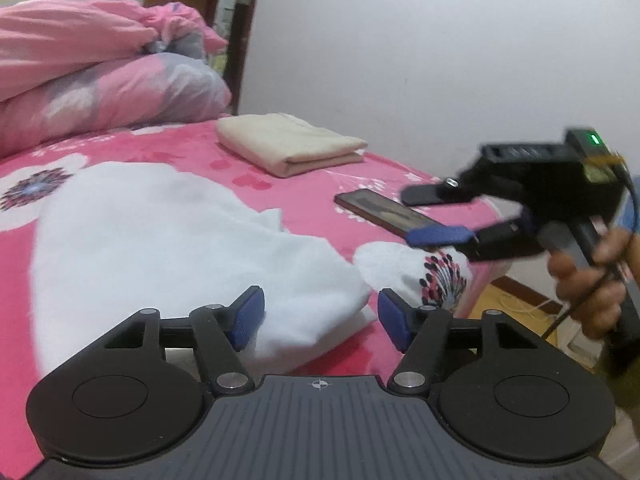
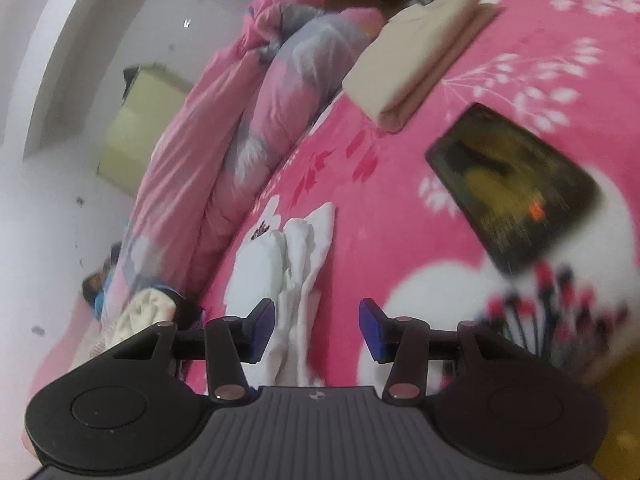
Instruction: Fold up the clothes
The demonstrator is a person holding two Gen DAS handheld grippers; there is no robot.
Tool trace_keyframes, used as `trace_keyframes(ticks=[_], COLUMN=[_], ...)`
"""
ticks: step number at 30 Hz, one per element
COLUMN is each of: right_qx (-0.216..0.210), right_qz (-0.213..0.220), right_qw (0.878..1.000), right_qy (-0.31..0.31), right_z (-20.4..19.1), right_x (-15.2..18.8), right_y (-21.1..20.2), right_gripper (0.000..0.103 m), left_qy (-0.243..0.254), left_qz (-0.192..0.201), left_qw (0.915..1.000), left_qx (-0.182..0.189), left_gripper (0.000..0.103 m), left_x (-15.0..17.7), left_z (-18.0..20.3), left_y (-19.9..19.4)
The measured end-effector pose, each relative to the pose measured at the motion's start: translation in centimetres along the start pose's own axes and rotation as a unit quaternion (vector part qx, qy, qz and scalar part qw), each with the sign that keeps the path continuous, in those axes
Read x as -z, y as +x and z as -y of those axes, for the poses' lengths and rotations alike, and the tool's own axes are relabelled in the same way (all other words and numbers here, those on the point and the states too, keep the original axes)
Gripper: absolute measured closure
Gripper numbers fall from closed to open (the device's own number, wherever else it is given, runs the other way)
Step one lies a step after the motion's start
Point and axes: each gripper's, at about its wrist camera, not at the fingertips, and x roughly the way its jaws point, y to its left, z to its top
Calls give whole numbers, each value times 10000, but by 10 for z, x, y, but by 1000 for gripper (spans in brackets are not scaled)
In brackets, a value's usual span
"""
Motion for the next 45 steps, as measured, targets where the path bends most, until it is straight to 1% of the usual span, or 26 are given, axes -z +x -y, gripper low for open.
trace_keyframes(ticks=[2, 3, 4, 5, 6, 9, 11, 14, 15, 16, 19, 21, 22, 23, 24, 25, 26, 27, 31, 32, 36, 38, 39, 42, 45], right_qx=[-129, -173, -218, -262, -286, -151, -11, 164, 209, 254, 389, 429, 442, 472, 506, 552, 599, 634, 597, 634, 714, 709, 725, 823, 920], right_qz=[8, -56, -119, -183, -247, -440, -514, -557, -562, -568, -581, -592, -605, -625, -637, -631, -624, -600, -346, -345, -304, -218, -195, -273, -429], right_qw=[9999, 9998, 9997, 9995, 9993, 9985, 9977, 9969, 9968, 9966, 9959, 9955, 9953, 9949, 9944, 9938, 9932, 9928, 9924, 9917, 9898, 9879, 9864, 9848, 9860], right_qy=[83, 53, 24, -5, -52, -300, -432, -524, -535, -545, -577, -596, -610, -641, -678, -728, -778, -825, -1023, -1063, -1191, -1363, -1459, -1507, -1322], right_z=[-3, -7, -11, -15, -19, -30, -34, -38, -38, -39, -40, -41, -41, -41, -41, -42, -42, -42, -48, -48, -50, -57, -60, -54, -37], right_x=[12, 17, 22, 27, 31, 40, 43, 46, 47, 48, 50, 50, 51, 51, 52, 53, 54, 55, 52, 53, 54, 55, 55, 58, 61], right_y=[-5, -2, 1, 4, 8, 23, 30, 37, 38, 40, 44, 48, 50, 52, 54, 55, 56, 56, 44, 44, 40, 36, 34, 40, 50], right_gripper=[53, 53, 53, 53, 53, 53, 53, 55, 57, 57, 60, 62, 64, 69, 75, 80, 93, 99, 101, 102, 102, 102, 102, 102, 102], left_qy=[-28, 39, 158, 275, 329, 491, 411, 148, 95, 63, 14, -8, -21, -33, -33, 22, 76, 134, 894, 1029, 1643, 1841, 1890, 2127, 2486], left_qz=[-35, -93, -175, -258, -381, -748, -848, -821, -819, -818, -788, -759, -751, -742, -729, -723, -717, -711, -770, -812, -841, -888, -933, -1107, -1127], left_qw=[9999, 9995, 9981, 9958, 9936, 9842, 9801, 9797, 9794, 9789, 9783, 9778, 9774, 9769, 9760, 9756, 9752, 9747, 9646, 9621, 9497, 9447, 9437, 9375, 9270], left_qx=[-127, -305, -574, -839, -1013, -1530, -1745, -1823, -1842, -1871, -1916, -1954, -1978, -2002, -2053, -2073, -2093, -2114, -2359, -2390, -2531, -2564, -2550, -2521, -2573], left_gripper=[40, 40, 40, 40, 40, 40, 40, 40, 41, 42, 50, 60, 61, 67, 75, 76, 81, 83, 84, 87, 90, 90, 90, 91, 91], left_x=[0, 0, -1, -1, 0, 5, 10, 14, 15, 16, 17, 18, 19, 20, 21, 21, 21, 21, 23, 24, 26, 27, 28, 36, 43], left_z=[-4, -6, -10, -14, -18, -31, -35, -38, -38, -39, -38, -37, -36, -36, -35, -33, -31, -29, -10, -8, 5, 8, 8, 7, 12], left_y=[-19, -29, -38, -47, -51, -63, -62, -60, -58, -55, -51, -49, -48, -47, -47, -47, -47, -48, -44, -43, -41, -39, -38, -31, -28])
